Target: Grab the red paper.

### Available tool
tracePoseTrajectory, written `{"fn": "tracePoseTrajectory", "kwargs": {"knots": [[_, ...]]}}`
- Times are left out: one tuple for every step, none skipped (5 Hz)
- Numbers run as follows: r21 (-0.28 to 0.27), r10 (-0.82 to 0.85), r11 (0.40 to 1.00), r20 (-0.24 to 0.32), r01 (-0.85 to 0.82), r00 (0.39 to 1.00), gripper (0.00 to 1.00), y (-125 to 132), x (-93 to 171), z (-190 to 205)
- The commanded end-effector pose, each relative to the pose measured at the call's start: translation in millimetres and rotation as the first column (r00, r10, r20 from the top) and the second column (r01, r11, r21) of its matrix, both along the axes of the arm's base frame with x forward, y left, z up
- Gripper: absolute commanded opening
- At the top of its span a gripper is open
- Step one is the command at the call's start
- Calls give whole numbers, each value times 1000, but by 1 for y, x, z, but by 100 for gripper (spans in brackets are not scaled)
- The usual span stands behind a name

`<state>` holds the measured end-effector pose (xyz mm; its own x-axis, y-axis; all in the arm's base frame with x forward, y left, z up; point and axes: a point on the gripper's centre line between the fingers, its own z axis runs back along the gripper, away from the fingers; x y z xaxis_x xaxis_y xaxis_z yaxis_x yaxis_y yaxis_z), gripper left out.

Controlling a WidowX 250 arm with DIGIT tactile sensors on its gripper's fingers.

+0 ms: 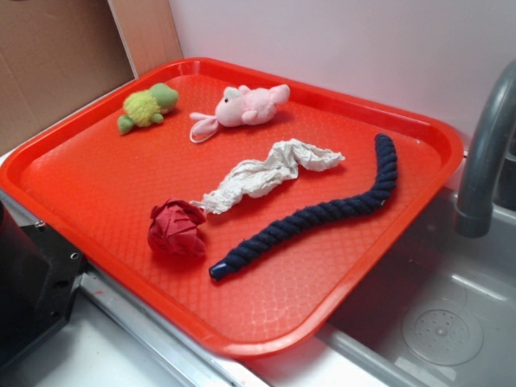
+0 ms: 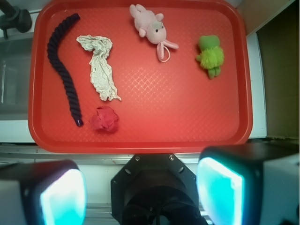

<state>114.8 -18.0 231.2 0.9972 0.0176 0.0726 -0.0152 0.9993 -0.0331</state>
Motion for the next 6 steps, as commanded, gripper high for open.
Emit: {"fn": "tracePoseTrajectory", "kwargs": {"knots": [[88, -471, 881, 58, 465, 880, 100, -13, 16, -13], [87, -673, 740, 80, 667, 735, 100, -24, 16, -25], [87, -832, 553, 101, 829, 545, 100, -31, 19, -41], [81, -917, 392, 119, 916, 382, 100, -32, 25, -59], [87, -937, 346, 90, 934, 339, 100, -40, 32, -85], [71, -948, 312, 86, 947, 306, 100, -45, 33, -110]]}}
